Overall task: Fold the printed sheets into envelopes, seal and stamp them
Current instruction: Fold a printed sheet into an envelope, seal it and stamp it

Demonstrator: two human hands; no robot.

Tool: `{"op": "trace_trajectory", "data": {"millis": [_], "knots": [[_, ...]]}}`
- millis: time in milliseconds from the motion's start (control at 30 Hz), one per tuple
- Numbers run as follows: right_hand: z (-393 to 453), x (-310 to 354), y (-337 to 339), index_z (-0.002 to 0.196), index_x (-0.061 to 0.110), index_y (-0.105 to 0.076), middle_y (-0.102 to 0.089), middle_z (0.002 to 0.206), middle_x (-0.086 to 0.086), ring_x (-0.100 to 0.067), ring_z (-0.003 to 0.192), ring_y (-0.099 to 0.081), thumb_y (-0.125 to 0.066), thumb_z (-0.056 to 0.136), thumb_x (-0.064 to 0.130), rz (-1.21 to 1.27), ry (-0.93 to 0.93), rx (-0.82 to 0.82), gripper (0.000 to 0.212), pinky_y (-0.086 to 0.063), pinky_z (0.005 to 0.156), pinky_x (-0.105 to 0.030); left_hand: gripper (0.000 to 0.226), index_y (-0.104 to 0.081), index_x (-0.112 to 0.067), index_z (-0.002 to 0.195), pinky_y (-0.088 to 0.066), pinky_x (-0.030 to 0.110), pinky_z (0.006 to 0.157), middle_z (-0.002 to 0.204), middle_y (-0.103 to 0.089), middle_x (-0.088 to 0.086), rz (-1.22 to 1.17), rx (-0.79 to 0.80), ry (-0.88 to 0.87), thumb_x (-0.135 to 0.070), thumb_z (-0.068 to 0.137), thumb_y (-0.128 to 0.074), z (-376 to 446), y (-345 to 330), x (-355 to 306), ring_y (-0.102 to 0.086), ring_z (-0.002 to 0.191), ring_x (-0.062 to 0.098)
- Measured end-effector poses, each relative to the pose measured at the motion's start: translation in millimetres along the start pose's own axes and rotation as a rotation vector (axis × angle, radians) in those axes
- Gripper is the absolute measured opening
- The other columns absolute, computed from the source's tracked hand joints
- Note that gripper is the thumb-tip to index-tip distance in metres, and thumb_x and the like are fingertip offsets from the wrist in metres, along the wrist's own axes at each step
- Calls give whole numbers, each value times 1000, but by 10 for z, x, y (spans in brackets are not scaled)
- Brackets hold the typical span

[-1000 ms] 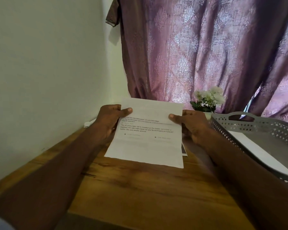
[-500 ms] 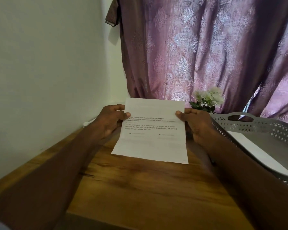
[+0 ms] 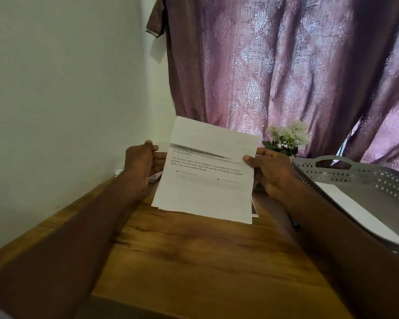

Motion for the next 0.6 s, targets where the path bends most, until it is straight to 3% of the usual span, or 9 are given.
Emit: {"op": "trace_trajectory", "data": {"millis": [100,233,367,467,600], "knots": [[-15,-3,-25,105,1,-70,-77,103,-17,-32,87,-77,-71,88,-7,5,-20,5,19,-62,61,-35,30,-62,-13,85,-48,24,46,52,-70,-2,42,11,4,-32,105,-51,4,28,10,-63,40,14],[-41,0,-27,112,-1,-69,-77,106,-18,-34,90,-77,-71,89,-7,-4,-18,2,24,-58,53,-29,37,-67,-13,88,-59,37,68,68,-77,-2,82,72,-13,-42,106,-54,-10,-11,16,-73,66,22],[-54,4,-22,116,-3,-67,-75,109,-21,-37,93,-75,-69,90,-7,-11,-23,-6,27,-55,48,-25,35,-71,-12,93,-55,28,47,88,-82,6,24,164,-3,-45,101,-64,-62,-20,2,-78,66,22],[-53,7,-20,116,-3,-67,-76,108,-19,-34,93,-76,-69,90,-6,-13,-29,-9,27,-57,55,-28,54,-70,-15,102,-56,29,54,86,-82,-3,40,193,9,-67,96,-55,-86,-18,-7,-79,76,20],[-49,7,-10,117,-2,-68,-77,107,-18,-34,93,-76,-70,90,-5,-16,-32,-16,27,-57,55,-29,63,-72,-20,105,-59,27,55,89,-82,-4,109,244,-4,-77,93,-48,-62,-5,-3,-80,78,19]]}}
Point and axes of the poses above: each hand's wrist, its own z-axis towards the middle knuckle, its own y-axis out of the back of the hand, x = y × z, the point moved 1 cm from there along z, towards the middle knuckle
